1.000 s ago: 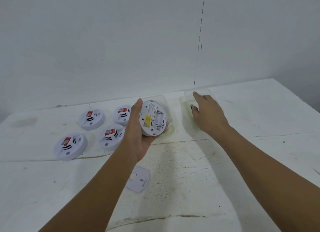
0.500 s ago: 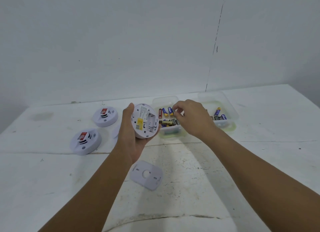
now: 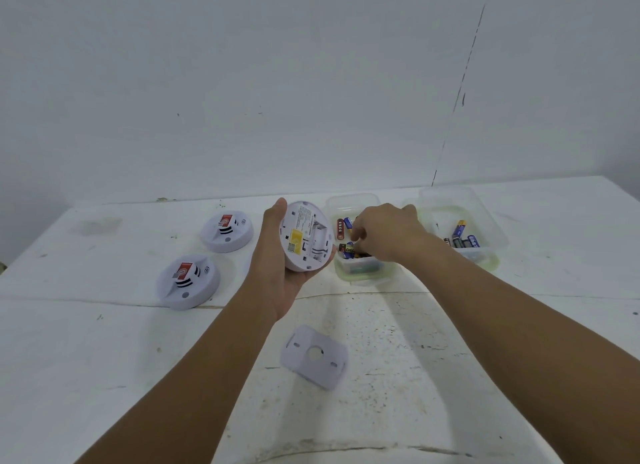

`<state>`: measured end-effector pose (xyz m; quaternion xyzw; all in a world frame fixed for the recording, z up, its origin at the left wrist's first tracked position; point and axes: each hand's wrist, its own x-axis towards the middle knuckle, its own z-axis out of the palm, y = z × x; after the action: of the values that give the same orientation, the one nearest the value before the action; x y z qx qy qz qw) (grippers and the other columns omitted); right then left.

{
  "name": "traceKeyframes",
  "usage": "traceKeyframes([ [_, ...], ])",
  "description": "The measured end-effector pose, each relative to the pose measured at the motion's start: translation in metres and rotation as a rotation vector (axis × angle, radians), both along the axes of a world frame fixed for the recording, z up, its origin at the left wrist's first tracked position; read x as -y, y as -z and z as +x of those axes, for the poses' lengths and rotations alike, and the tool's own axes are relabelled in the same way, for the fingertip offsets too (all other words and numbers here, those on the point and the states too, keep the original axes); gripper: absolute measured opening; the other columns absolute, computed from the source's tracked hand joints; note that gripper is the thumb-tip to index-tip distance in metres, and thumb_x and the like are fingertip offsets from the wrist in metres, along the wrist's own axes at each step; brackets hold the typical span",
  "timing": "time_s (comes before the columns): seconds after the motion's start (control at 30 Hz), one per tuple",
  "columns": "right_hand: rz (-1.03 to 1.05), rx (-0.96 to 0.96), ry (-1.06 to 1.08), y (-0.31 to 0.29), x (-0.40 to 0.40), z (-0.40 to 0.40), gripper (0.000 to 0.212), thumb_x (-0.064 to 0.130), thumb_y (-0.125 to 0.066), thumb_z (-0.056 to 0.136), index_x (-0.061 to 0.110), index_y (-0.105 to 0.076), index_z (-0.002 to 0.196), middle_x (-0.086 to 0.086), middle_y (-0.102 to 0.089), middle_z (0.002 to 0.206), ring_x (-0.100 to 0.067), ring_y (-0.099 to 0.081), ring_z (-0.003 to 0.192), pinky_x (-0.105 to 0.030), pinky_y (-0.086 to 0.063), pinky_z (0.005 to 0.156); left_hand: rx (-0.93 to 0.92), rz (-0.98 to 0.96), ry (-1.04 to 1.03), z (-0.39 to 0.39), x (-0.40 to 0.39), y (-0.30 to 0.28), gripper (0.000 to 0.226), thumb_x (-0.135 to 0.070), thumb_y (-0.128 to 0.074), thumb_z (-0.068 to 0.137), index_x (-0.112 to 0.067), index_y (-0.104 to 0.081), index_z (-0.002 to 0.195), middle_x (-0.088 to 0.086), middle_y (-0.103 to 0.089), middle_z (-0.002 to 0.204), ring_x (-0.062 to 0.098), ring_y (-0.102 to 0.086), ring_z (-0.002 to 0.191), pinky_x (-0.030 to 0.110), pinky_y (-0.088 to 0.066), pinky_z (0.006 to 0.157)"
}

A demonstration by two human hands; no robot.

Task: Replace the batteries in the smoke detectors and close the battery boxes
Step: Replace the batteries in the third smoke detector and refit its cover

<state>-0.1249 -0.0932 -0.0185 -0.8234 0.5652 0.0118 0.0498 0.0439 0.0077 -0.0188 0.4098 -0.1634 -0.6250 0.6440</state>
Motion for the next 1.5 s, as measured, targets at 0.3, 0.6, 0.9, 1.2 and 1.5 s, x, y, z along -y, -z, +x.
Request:
traceKeyframes([
  [0.3, -0.228, -0.065, 0.050, 0.009, 0.013, 0.000, 0.015, 0.035, -0.057, 0.103, 0.028, -0.070, 0.101, 0.004, -0.067, 0.100, -0.024, -0.062, 0.097, -0.040, -0.027, 0.085, -0.012, 0.026, 0.024, 0.008, 0.006, 0.009, 0.039, -0.048, -0.067, 0.095, -0.017, -0.072, 0.118, 0.011, -0.078, 0.113, 0.031, -0.073, 0.106, 0.056, -0.057, 0.096],
  [0.6, -0.214, -0.061, 0.072, 0.019, 0.025, 0.001, 0.029, 0.010, -0.056, 0.094, 0.033, -0.069, 0.104, 0.008, -0.069, 0.102, -0.021, -0.054, 0.095, -0.039, -0.021, 0.083, -0.022, 0.026, 0.038, 0.008, 0.014, 0.012, 0.037, -0.049, -0.064, 0.097, -0.019, -0.072, 0.116, 0.010, -0.079, 0.109, 0.030, -0.073, 0.101, 0.055, -0.058, 0.096],
  [0.9, -0.134, -0.184, 0.044, 0.026, 0.031, 0.024, 0.010, 0.025, -0.051, 0.099, 0.026, -0.059, 0.094, 0.006, -0.048, 0.083, -0.023, -0.048, 0.086, -0.044, -0.021, 0.083, 0.001, 0.051, 0.037, 0.007, 0.015, 0.015, 0.042, -0.051, -0.063, 0.097, -0.017, -0.071, 0.121, 0.013, -0.077, 0.112, 0.032, -0.072, 0.103, 0.056, -0.057, 0.097],
  [1.2, -0.055, -0.106, 0.094, 0.021, 0.028, 0.034, 0.007, 0.015, -0.051, 0.090, 0.018, -0.047, 0.094, 0.001, -0.048, 0.089, -0.025, -0.050, 0.086, -0.046, -0.029, 0.096, 0.013, 0.052, 0.042, 0.004, 0.015, 0.013, 0.037, -0.050, -0.062, 0.098, -0.018, -0.074, 0.112, 0.011, -0.079, 0.103, 0.030, -0.073, 0.096, 0.057, -0.055, 0.100],
  [1.5, -0.015, -0.005, 0.130, 0.016, 0.029, 0.040, 0.035, 0.006, -0.050, 0.081, 0.019, -0.042, 0.113, 0.004, -0.057, 0.077, -0.021, -0.052, 0.072, -0.043, -0.024, 0.087, 0.016, 0.060, 0.050, 0.004, 0.014, 0.011, 0.037, -0.051, -0.065, 0.096, -0.018, -0.074, 0.112, 0.012, -0.079, 0.104, 0.031, -0.074, 0.097, 0.057, -0.056, 0.099],
])
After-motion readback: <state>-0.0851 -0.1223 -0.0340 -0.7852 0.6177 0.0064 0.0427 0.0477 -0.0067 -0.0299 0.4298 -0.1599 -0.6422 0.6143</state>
